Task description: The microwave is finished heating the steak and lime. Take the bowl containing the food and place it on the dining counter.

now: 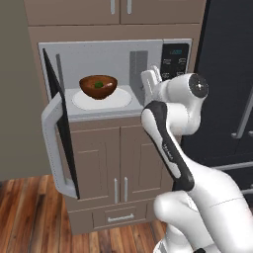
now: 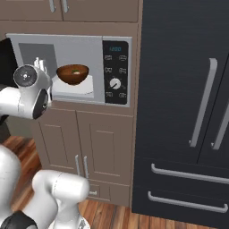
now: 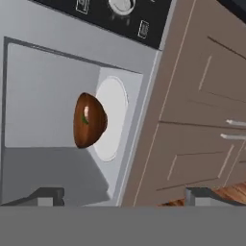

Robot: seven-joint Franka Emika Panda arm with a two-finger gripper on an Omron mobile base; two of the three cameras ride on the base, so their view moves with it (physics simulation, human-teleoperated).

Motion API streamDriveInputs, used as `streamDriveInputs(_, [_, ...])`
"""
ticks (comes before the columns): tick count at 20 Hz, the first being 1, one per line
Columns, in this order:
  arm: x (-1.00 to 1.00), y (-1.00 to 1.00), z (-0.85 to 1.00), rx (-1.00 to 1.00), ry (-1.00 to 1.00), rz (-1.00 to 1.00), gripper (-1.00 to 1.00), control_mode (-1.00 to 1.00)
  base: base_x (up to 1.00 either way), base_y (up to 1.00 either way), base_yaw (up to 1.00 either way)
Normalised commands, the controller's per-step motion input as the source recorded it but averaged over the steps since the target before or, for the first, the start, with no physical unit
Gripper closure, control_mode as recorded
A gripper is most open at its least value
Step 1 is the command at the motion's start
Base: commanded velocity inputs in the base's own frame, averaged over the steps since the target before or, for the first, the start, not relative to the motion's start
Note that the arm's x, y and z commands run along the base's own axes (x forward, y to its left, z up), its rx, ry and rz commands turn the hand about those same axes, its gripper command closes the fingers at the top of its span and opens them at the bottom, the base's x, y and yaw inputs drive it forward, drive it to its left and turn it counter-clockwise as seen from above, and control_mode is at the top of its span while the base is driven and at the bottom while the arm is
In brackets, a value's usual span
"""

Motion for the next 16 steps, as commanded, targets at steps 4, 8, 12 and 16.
streamDriveInputs(4, [0.91,-0.42,0.11,0.17,0.16,0.43,-1.00,-1.00,0.00,0.00,0.00])
streamDriveInputs(8, [0.16,-0.01,0.04,0.00,0.09,0.26,-1.00,-1.00,0.00,0.00,0.00])
streamDriveInputs(12, [0.01,0.31,0.00,-0.06,0.00,0.01,-1.00,-1.00,0.00,0.00,0.00])
streamDriveInputs(16, [0.16,0.31,0.00,-0.05,0.04,0.00,-1.00,-1.00,0.00,0.00,0.00])
